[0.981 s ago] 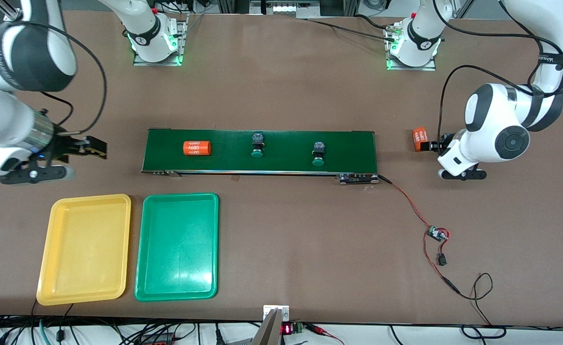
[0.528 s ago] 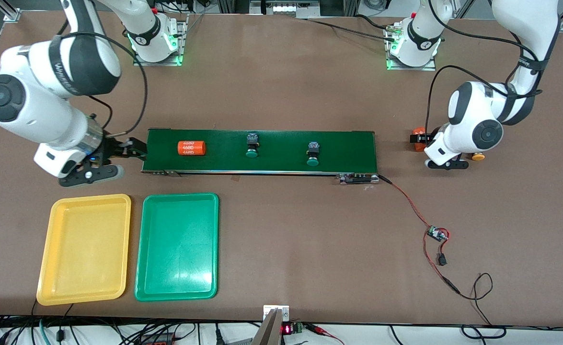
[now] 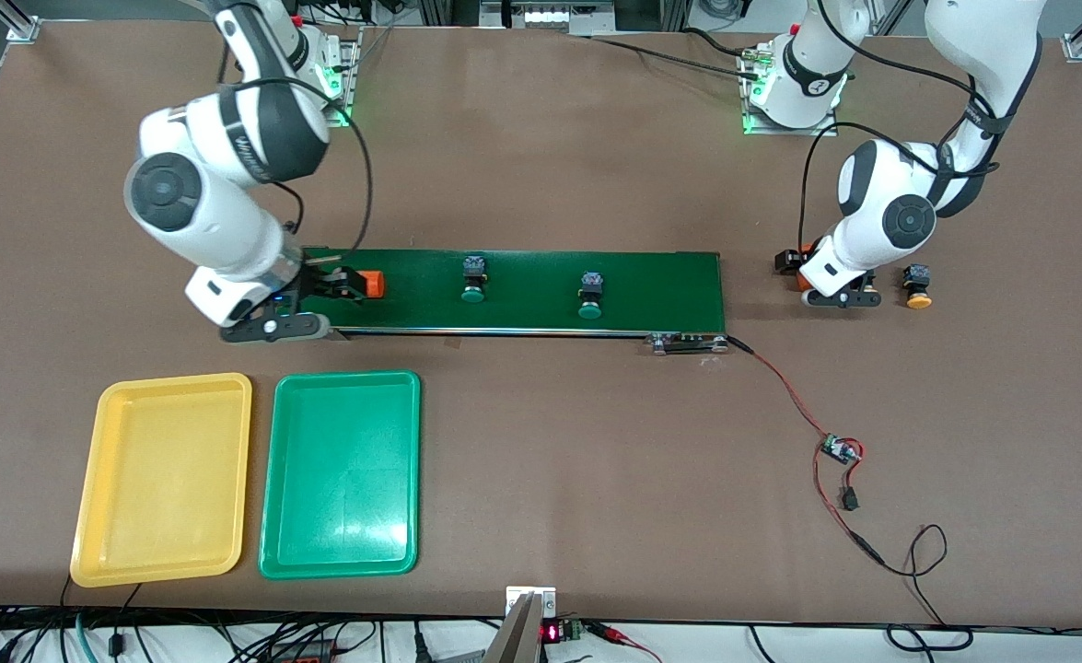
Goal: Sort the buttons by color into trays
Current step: 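Grasp the belt's green button with the right gripper while the left gripper grasps capacitor, then carry the button toward the green tray while the left gripper places capacitor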
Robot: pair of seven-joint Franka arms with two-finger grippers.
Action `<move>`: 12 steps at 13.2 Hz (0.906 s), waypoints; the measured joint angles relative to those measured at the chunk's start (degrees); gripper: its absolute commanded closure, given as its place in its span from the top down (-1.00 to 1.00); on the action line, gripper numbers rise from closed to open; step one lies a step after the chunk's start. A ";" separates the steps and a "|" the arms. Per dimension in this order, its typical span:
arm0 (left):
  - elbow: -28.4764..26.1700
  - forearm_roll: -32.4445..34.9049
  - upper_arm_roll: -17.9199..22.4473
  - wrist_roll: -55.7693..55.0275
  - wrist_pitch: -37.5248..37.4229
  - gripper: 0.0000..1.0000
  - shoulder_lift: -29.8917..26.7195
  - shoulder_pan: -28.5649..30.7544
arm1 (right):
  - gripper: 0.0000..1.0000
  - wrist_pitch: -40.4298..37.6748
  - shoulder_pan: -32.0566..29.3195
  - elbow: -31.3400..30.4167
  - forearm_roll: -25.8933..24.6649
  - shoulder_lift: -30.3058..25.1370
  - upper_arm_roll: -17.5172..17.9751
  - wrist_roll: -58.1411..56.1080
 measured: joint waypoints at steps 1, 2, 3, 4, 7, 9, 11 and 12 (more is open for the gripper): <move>0.01 0.00 -0.01 0.01 0.07 -0.48 -0.06 0.00 | 1.00 0.44 1.37 -0.35 0.00 0.49 0.05 2.09; 0.05 0.00 -0.03 0.03 0.08 -0.64 -0.18 -0.01 | 1.00 1.01 2.71 -0.47 0.00 0.99 0.11 3.97; 0.12 0.00 -0.03 0.03 -0.02 -0.69 -0.34 -0.01 | 1.00 1.78 4.00 -0.59 0.00 1.49 0.17 5.57; 0.26 0.00 -0.03 0.04 -0.37 -0.74 -0.64 -0.01 | 1.00 2.74 5.13 -0.77 0.00 1.93 0.31 6.92; 2.81 0.00 -0.03 0.04 -5.62 -0.76 -2.86 -0.01 | 1.00 5.79 7.07 -1.16 0.00 3.38 1.92 10.67; 7.66 0.00 -0.23 0.11 -13.35 -0.76 -4.22 -0.03 | 1.00 7.45 7.68 -1.24 0.00 4.64 3.14 12.67; 14.27 0.00 -0.95 1.73 -21.36 -0.76 -4.73 -0.35 | 1.00 8.07 8.80 -1.35 0.00 6.32 3.44 13.05; 17.54 0.00 -1.79 3.55 -24.52 -0.76 -4.73 -0.50 | 1.00 8.19 9.35 -1.39 -0.02 7.24 3.45 13.05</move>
